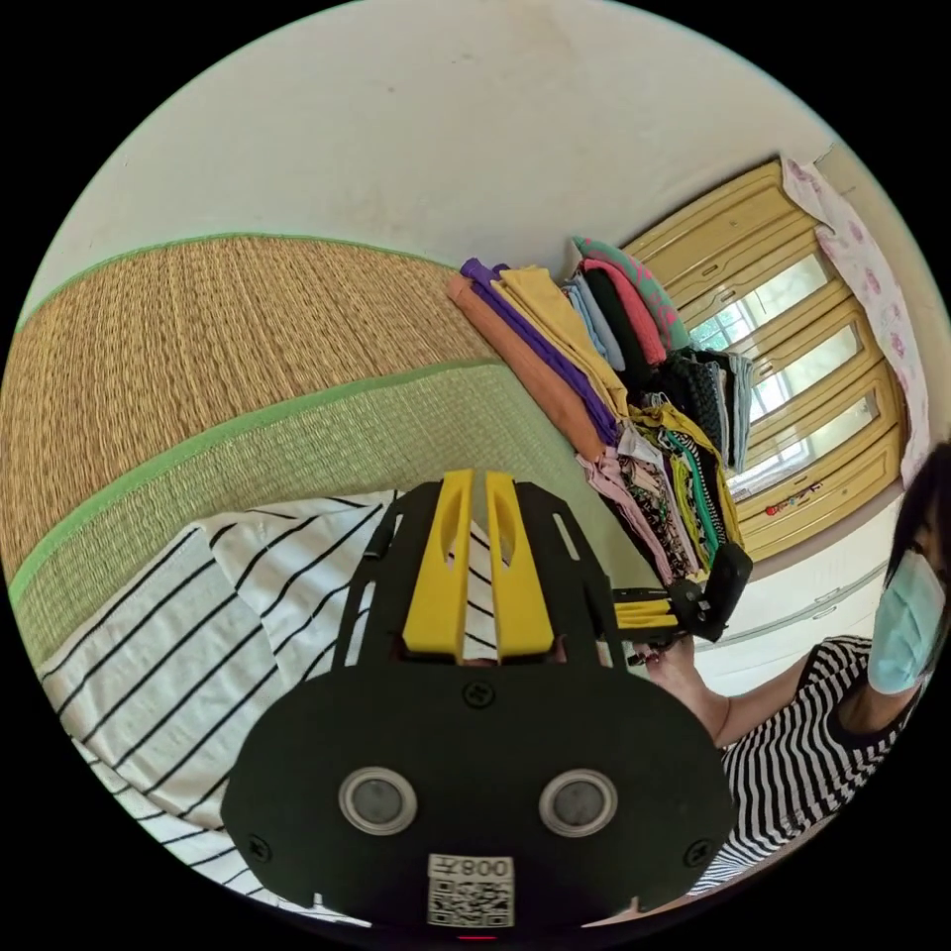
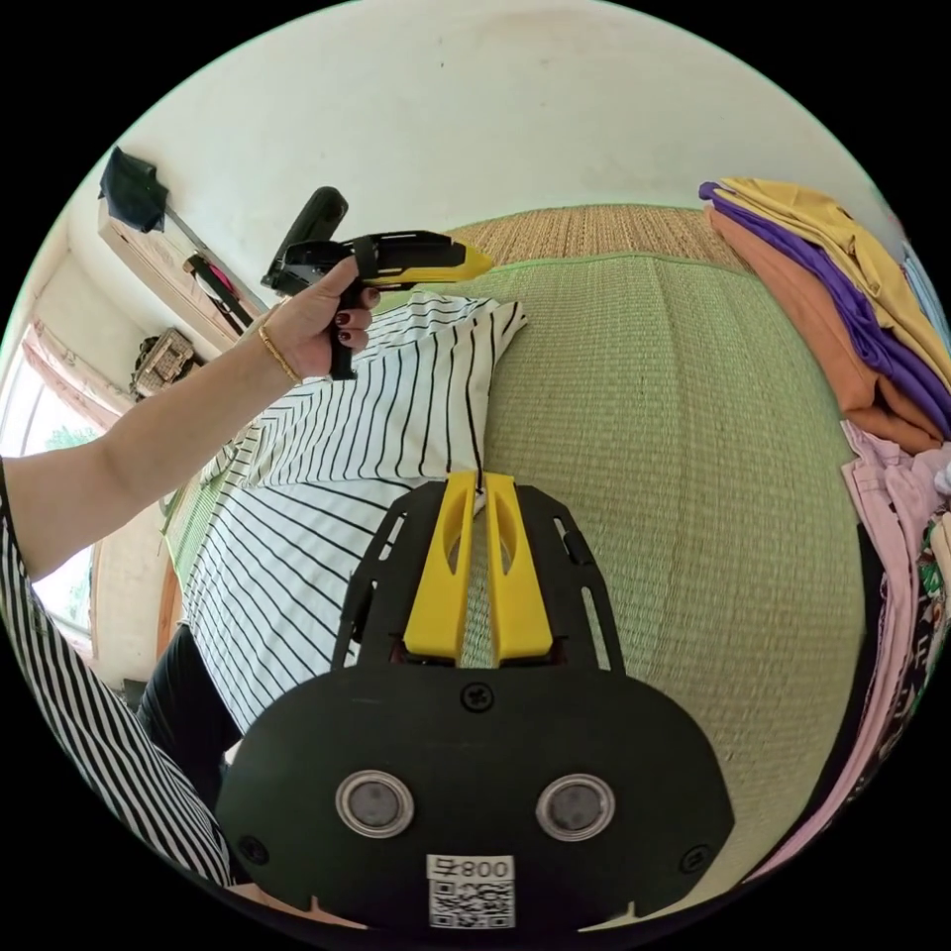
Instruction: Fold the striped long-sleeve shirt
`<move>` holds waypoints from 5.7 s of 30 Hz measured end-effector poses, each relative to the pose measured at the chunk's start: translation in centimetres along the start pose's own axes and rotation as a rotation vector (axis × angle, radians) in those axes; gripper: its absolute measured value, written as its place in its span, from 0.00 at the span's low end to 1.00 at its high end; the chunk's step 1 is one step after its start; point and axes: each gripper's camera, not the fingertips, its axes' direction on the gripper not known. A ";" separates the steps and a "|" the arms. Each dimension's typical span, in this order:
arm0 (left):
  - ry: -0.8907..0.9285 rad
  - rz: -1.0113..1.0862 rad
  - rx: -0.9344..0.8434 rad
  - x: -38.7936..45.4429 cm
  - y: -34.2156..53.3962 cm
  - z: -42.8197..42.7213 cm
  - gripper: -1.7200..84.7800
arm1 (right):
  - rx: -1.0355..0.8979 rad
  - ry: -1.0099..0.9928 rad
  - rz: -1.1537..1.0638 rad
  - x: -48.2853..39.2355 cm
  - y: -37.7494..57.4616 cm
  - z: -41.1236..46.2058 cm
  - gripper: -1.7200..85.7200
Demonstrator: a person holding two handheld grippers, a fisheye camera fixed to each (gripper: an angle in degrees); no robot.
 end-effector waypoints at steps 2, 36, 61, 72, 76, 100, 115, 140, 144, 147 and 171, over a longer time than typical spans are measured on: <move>-0.020 0.038 -0.017 1.2 0.7 -0.3 0.03 | 0.028 0.015 0.012 0.5 0.0 -0.9 0.02; -0.167 0.060 -0.089 3.4 12.0 -2.4 0.02 | -0.023 0.002 -0.036 -1.7 -2.9 0.4 0.02; -0.125 -0.120 0.117 0.2 47.1 -22.8 0.03 | 0.016 0.025 0.003 -4.9 -5.1 -2.3 0.02; -0.391 -0.742 0.548 -4.2 86.2 -46.7 0.10 | 0.058 -0.172 0.054 -9.0 -7.4 -5.4 0.05; -0.385 -0.868 0.679 -6.7 94.7 -50.5 0.11 | -0.017 -0.212 -0.074 -17.3 -11.5 -4.4 0.08; -0.273 -0.696 0.614 -16.3 103.5 -53.9 0.05 | -0.415 -0.465 -0.668 -65.5 -25.9 12.3 0.11; -0.261 -0.626 0.563 -15.2 107.3 -53.2 0.08 | -0.548 -0.161 -0.852 -77.3 -27.5 23.8 0.05; -0.181 -0.670 0.639 -21.9 102.1 -58.4 0.09 | -0.353 -0.438 -0.259 -60.8 -36.4 17.8 0.07; -0.206 -0.623 0.656 -20.6 99.6 -59.3 0.05 | -0.315 -0.363 -0.421 -65.5 -35.4 15.6 0.09; -0.253 -0.585 0.676 -18.3 97.9 -60.1 0.04 | -0.376 -0.355 -0.531 -69.3 -34.3 16.5 0.11; -0.589 -0.331 0.506 -3.8 81.9 -61.3 0.15 | -0.381 -0.730 -0.355 -56.2 -34.7 15.7 0.04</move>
